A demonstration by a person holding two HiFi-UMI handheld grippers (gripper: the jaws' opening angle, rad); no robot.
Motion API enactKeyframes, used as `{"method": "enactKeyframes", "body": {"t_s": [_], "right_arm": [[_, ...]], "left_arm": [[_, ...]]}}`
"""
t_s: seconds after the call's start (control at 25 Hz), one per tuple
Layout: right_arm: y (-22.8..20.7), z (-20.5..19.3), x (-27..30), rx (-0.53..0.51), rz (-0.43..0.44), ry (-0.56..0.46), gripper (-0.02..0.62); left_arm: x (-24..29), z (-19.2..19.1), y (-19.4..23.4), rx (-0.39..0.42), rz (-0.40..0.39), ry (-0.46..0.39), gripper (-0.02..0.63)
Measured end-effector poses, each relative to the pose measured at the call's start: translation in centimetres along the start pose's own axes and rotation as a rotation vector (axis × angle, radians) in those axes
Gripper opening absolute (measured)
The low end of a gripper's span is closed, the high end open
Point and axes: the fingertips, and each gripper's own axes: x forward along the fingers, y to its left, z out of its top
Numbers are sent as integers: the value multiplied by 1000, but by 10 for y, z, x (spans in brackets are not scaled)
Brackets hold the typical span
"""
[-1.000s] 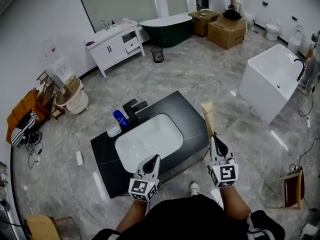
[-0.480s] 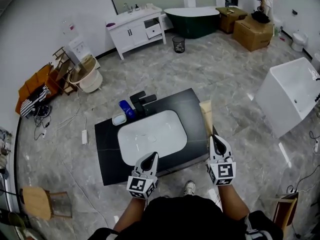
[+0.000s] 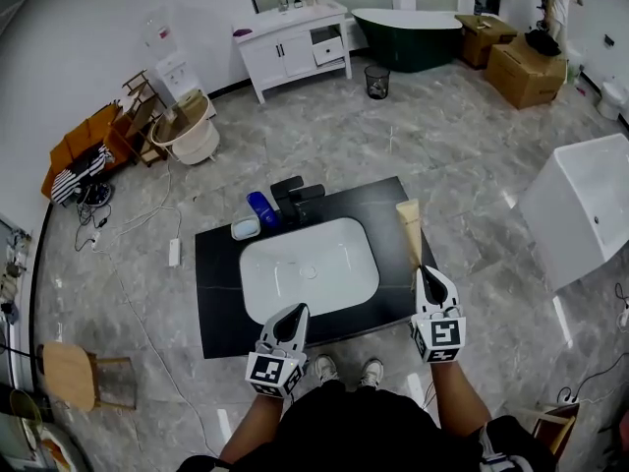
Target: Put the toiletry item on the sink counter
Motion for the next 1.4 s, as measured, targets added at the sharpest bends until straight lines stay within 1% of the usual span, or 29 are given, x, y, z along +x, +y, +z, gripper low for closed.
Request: {"method": "enactKeyframes", "body": {"t_s": [0.24,0.36,0.52,0.68,0.8,0.92,1.12,1.28,1.4], "right_arm": [[13,-8,29,-24,47,43,8],[18,-24,42,-27,63,79,8],[24,-46,62,-26,82,145,8],[27,-75,79,-10,96,241,8],[29,-91,87,-11,96,288,8],[29,-105,98,-37,83,321,8],[34,-140,118,-46,84,401,8],[35,-173,133,-46,65,498,8],[34,-188,138,-38,45,566,8]], "left_arm": [[5,-5,19,-11,12,14,6],[9,-6,24,-14,5,15,6],[14,-7,35,-26,15,13,6],[15,-10,47,-35,30,22,6],[14,-14,53,-45,41,32,6],[16,-18,58,-53,52,37,6],[17,-24,68,-61,71,41,6],[12,-27,77,-69,96,45,6],[6,-27,81,-68,109,50,6]]}}
